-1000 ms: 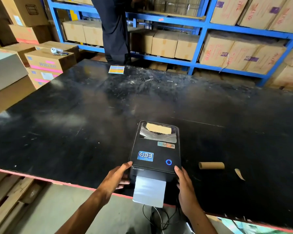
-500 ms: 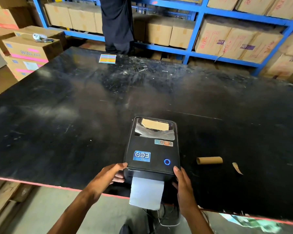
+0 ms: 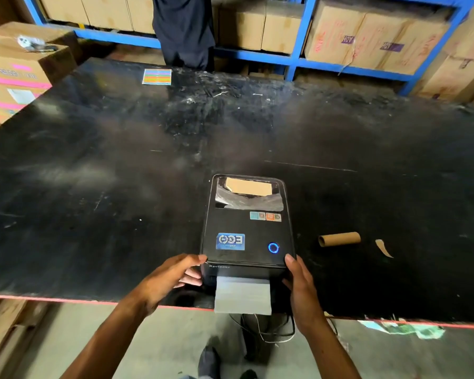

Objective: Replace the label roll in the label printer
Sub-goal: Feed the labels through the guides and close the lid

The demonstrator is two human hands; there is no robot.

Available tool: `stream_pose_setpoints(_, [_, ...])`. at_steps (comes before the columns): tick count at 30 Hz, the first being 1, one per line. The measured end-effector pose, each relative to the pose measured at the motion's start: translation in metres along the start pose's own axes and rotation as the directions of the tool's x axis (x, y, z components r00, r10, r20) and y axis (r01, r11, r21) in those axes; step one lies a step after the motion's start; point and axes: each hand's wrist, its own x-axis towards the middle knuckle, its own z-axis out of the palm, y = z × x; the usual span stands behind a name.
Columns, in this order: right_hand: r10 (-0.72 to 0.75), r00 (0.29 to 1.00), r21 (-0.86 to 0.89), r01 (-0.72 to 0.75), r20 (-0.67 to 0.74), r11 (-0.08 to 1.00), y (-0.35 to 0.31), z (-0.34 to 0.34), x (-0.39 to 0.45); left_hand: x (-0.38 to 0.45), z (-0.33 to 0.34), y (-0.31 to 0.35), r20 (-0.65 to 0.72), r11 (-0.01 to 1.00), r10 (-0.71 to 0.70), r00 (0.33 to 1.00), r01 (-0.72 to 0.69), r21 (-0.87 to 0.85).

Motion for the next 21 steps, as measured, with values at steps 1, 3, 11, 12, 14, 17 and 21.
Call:
stream_pose_setpoints(1, [-0.001,1.000,0.009,0.001,0.005,1.000,-0.0018,0.0002,-0.0008,-0.0006,0.0006,0.0006,0.000,1.000,0.005,1.000,-0.005,0.000])
stream_pose_setpoints(3, [-0.004,1.000,0.012,0.004,0.016,1.000,-0.0039,0.0009,-0.0019,-0.0009,0.0015,0.0021,-0.004,1.000,0.019,1.000,-0.019,0.003])
stream_pose_setpoints(11, [-0.005,1.000,-0.023,0.005,0.017,1.000,-0.0018,0.0000,-0.0016,0.0035,-0.0025,-0.0010,0.027,0.999,0.014,1.000,-0.015,0.035])
stream_pose_setpoints(12, [-0.010,1.000,-0.023,0.011,0.015,1.000,-0.0019,-0.0003,-0.0014,0.0037,-0.0026,-0.0011,0.031,0.999,0.014,0.999,-0.015,0.032])
stream_pose_setpoints(14, [-0.016,1.000,-0.029,0.016,0.017,0.999,-0.0025,0.0000,-0.0018,0.0042,-0.0020,-0.0010,0.030,1.000,0.014,0.999,-0.015,0.022])
stream_pose_setpoints(17, [-0.018,0.999,-0.040,0.019,0.029,0.999,-0.0033,0.0009,-0.0031,0.0045,-0.0011,-0.0010,0.022,1.000,0.019,1.000,-0.019,0.017])
stream_pose_setpoints(21, [-0.014,1.000,-0.060,0.015,0.022,0.998,-0.0039,0.0026,-0.0051,0.0032,-0.0033,0.0026,0.047,0.998,0.035,0.998,-0.037,0.047])
